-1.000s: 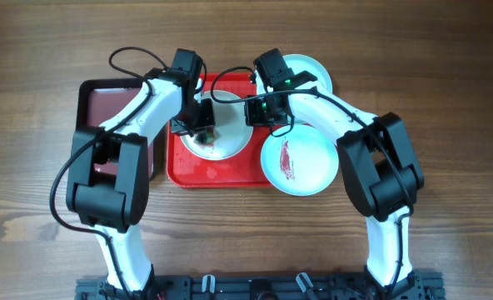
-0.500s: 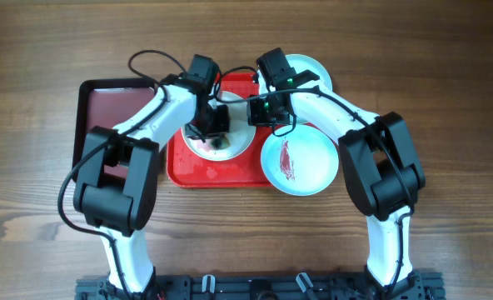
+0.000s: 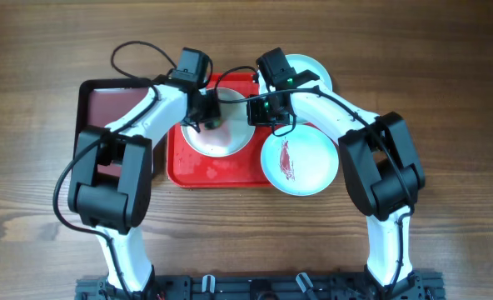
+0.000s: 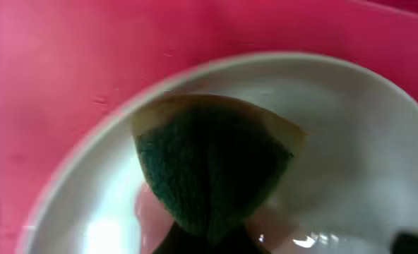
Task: Clean dirty plates on tray and stack at the side
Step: 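Scrub the white plate with the sponge while right gripper holds it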
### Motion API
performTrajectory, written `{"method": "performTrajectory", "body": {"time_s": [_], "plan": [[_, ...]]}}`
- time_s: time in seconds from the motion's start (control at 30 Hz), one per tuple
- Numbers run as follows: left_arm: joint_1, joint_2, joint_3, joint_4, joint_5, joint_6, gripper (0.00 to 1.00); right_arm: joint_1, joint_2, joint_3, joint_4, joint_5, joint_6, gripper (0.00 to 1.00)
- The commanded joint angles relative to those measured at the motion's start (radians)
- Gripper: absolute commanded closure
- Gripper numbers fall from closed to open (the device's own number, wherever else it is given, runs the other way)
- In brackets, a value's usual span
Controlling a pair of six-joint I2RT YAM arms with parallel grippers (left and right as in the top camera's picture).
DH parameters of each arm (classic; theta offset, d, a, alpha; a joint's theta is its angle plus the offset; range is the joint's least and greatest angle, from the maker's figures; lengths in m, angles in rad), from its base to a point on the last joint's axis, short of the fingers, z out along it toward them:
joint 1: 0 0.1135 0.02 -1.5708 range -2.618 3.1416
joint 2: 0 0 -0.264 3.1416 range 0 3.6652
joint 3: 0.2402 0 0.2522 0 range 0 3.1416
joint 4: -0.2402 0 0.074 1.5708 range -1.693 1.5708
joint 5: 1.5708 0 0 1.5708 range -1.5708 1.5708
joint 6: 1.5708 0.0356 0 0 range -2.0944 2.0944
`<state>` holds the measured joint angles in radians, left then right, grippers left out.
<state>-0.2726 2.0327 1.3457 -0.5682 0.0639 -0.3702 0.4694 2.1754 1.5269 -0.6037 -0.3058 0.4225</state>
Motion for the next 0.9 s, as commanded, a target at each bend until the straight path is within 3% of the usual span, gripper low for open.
{"method": "performTrajectory", "body": {"time_s": [0.0, 0.2, 0.4, 0.57, 0.73, 0.87], "plan": [[0.014, 0.026, -0.011, -0.054, -0.134, -0.012, 0.96, 0.009, 0.027, 0.017, -0.002, -0.010, 0.005, 0.96], [0.002, 0.026, -0.011, -0.280, 0.010, -0.004, 0.96, 0.008, 0.042, 0.017, 0.006, -0.038, 0.026, 0.96], [0.042, 0.026, -0.011, -0.285, 0.191, 0.114, 0.96, -0.031, 0.113, 0.017, 0.033, -0.274, 0.023, 0.96], [0.071, 0.026, -0.011, -0.293, 0.528, 0.262, 0.96, -0.045, 0.114, 0.017, 0.035, -0.286, 0.021, 0.96], [0.039, 0.026, -0.011, -0.219, 0.486, 0.221, 0.96, -0.045, 0.114, 0.017, 0.035, -0.286, 0.018, 0.96], [0.041, 0.026, -0.011, -0.109, 0.220, 0.038, 0.96, -0.045, 0.114, 0.017, 0.034, -0.286, 0.014, 0.96]]}}
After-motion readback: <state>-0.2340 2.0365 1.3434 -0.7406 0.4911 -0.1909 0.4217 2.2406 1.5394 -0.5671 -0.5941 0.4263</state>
